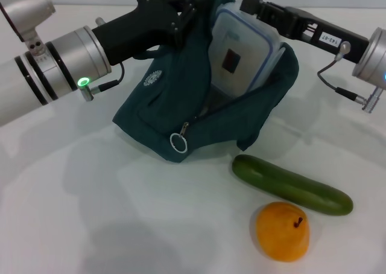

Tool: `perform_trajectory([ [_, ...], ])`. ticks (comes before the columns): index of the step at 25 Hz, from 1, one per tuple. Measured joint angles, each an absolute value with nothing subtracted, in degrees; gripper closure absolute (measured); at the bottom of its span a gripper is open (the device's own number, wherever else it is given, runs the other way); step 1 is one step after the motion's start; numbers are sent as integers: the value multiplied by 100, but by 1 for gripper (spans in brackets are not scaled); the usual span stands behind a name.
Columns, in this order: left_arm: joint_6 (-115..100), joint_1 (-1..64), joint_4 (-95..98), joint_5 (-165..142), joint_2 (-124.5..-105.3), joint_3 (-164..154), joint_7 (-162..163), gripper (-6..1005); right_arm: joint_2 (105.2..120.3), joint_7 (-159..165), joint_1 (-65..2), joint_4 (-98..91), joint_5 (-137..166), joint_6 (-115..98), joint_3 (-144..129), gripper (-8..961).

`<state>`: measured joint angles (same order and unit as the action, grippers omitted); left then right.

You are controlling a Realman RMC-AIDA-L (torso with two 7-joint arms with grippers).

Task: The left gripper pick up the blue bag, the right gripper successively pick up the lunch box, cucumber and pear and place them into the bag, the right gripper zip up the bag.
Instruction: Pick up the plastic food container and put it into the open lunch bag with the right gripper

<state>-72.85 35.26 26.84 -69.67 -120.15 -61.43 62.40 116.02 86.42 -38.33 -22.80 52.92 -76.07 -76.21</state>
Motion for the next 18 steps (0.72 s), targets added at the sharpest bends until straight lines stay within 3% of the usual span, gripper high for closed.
perform_trajectory([
  [7, -7194, 3526, 2680, -6967, -12015, -6143, 6179, 957, 11600, 8464, -3772, -2323, 5270, -7825, -7616, 802],
  [18, -7180, 3524, 2664, -6970, -12014, -6143, 6161, 957, 11530, 8210, -2990, -2802, 5015, -8334, -7253, 393],
])
